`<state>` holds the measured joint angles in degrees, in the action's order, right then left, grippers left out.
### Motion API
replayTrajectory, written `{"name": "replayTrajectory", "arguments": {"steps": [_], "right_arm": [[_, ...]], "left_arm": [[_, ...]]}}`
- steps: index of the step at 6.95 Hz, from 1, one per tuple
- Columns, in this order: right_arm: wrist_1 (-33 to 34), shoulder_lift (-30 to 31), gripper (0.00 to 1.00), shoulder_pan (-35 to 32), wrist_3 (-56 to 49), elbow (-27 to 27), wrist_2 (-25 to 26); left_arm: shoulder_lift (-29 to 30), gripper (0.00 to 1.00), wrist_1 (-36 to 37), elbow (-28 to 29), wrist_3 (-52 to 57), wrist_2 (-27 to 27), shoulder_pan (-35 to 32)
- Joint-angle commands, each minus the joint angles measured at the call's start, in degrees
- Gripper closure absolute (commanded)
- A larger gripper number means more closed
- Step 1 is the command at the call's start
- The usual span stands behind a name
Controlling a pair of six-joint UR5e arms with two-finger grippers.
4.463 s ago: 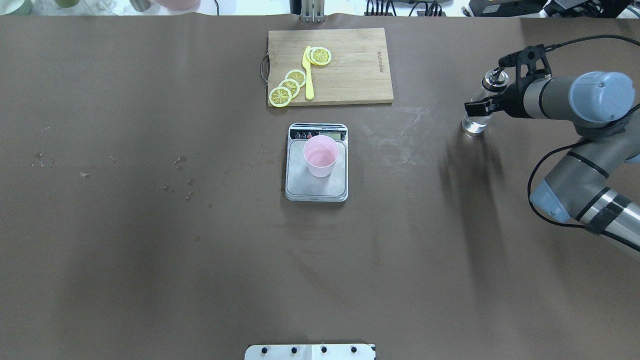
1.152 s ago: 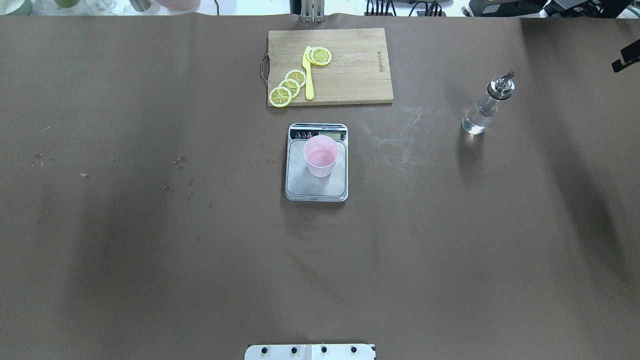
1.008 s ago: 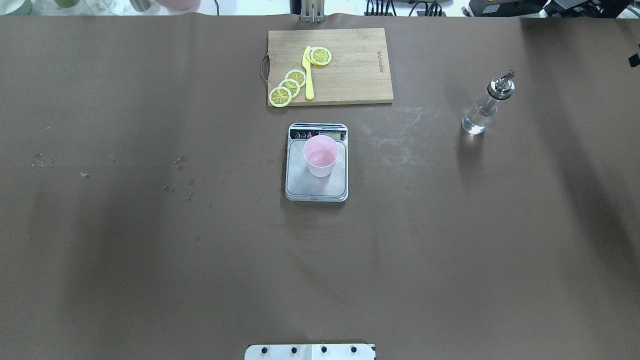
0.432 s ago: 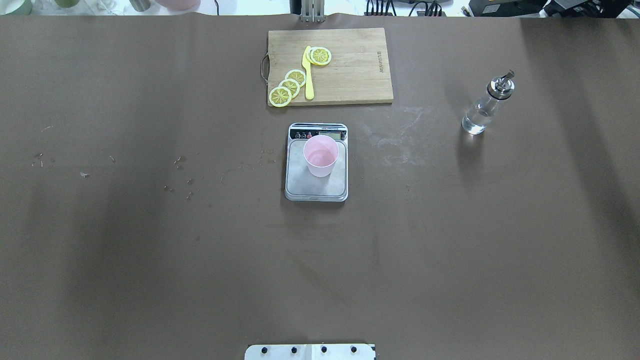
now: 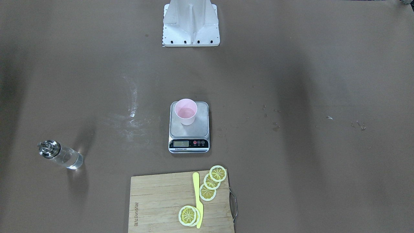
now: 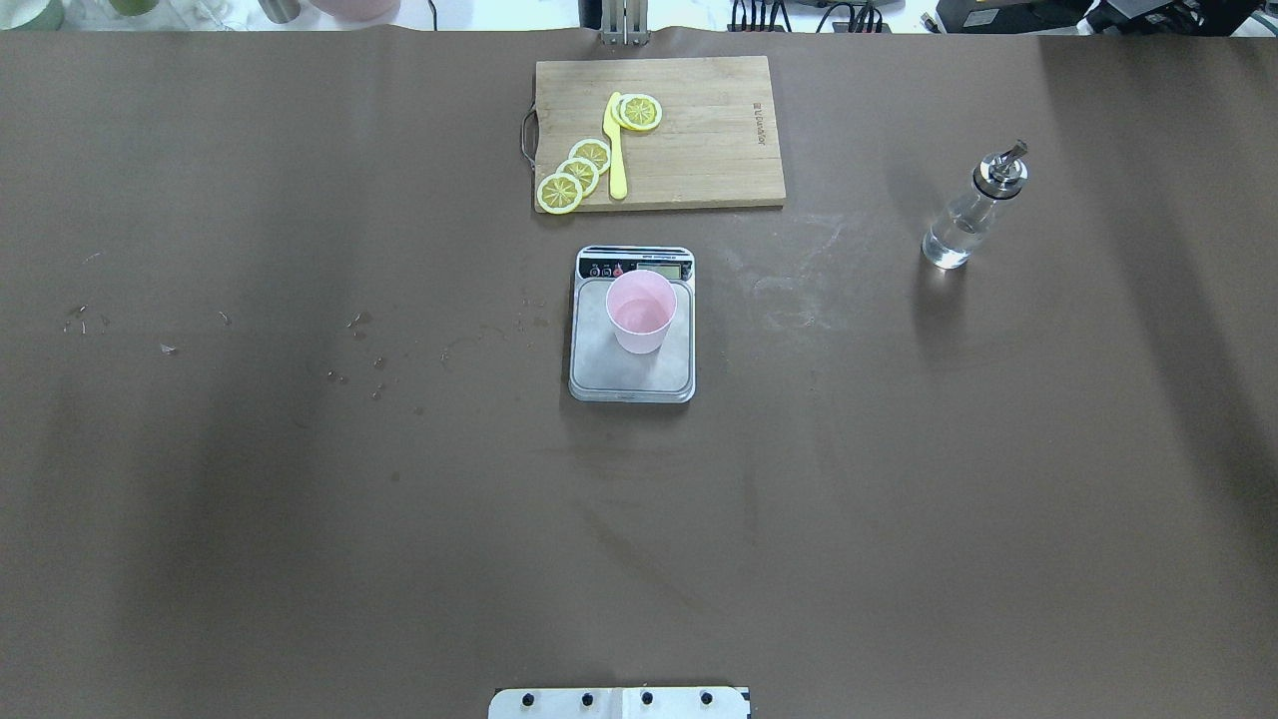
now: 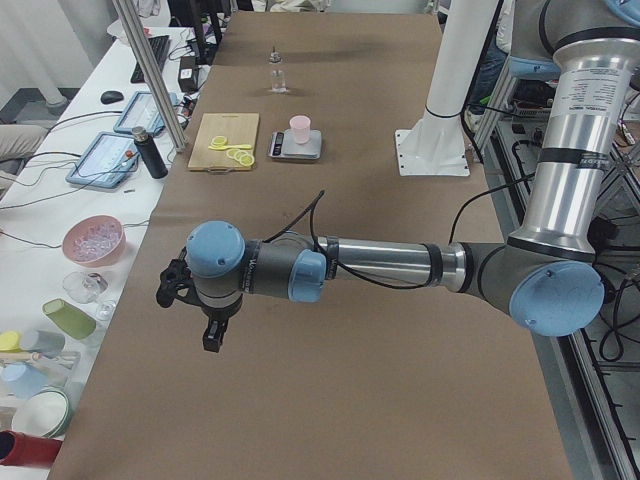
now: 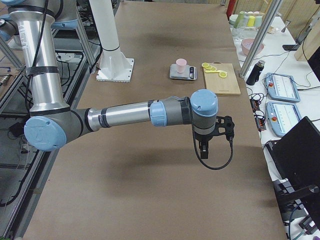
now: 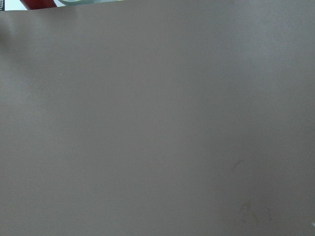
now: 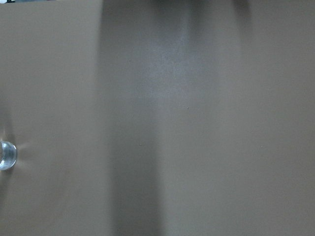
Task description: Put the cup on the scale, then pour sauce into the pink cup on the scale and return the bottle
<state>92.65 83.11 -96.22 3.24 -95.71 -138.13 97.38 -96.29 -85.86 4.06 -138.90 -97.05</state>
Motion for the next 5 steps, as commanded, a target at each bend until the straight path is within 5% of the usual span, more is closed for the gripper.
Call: {"name": "replayTrajectory", "arguments": {"steps": [1, 5], "right_arm": [[-0.01, 1.44, 0.0, 0.24, 0.8, -2.29, 0.22], [0.08, 2.58, 0.0, 1.21, 0.01, -4.57, 0.75]], "left_arm": [[-6.91, 0.03, -0.83, -4.11, 0.51, -0.14, -0.15], [-10.54, 0.03, -1.09, -7.48, 0.51, -0.14, -0.24]]}}
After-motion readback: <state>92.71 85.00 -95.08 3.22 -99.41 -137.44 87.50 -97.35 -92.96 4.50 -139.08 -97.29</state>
